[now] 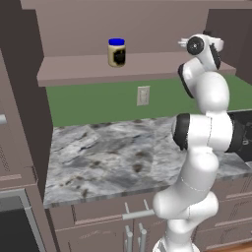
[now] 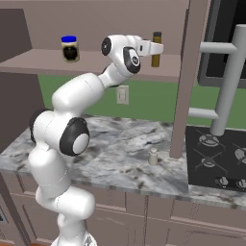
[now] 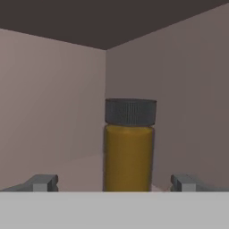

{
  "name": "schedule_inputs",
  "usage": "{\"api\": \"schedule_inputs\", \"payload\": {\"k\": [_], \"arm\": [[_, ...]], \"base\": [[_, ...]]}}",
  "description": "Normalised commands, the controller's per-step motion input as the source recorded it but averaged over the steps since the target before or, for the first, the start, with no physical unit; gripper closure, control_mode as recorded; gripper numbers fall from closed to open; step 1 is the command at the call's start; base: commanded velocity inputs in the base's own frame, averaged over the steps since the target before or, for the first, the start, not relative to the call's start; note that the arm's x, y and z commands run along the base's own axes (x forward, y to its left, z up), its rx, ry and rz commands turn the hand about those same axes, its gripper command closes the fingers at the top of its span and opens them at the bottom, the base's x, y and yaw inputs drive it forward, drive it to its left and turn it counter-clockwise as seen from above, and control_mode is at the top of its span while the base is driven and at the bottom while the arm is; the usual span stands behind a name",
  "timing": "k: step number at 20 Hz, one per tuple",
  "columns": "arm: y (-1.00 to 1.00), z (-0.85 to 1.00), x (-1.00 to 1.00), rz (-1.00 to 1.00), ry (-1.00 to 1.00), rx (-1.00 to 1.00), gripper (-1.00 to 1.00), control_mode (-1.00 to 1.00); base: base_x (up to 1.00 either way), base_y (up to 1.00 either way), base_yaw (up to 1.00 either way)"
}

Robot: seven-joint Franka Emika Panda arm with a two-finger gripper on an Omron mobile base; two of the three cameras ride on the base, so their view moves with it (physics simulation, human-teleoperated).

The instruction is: Collect the turmeric, mayonnaise, and shaker from the cabinet and place them next to the stove.

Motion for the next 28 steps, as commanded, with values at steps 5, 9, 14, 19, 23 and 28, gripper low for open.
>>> {"api": "schedule_inputs", "payload": {"k": [5,9,14,19,23,28], "arm": [[-0.28,-0.01,0.12,0.0,0.0,0.0,-1.0,-1.0],[-0.15,-0.02,0.02,0.0,0.0,0.0,-1.0,-1.0],[-0.01,-0.01,0.0,0.0,0.0,0.0,1.0,-1.0],[0.0,0.0,0.0,0.0,0.0,0.0,1.0,-1.0],[0.0,0.0,0.0,0.0,0.0,0.0,1.0,-1.0],[0.0,0.0,0.0,0.0,0.0,0.0,1.0,-1.0]], "base": [[0.0,0.0,0.0],[0.0,0.0,0.0],[0.0,0.0,0.0],[0.0,0.0,0.0],[0.0,0.0,0.0],[0.0,0.0,0.0]]}}
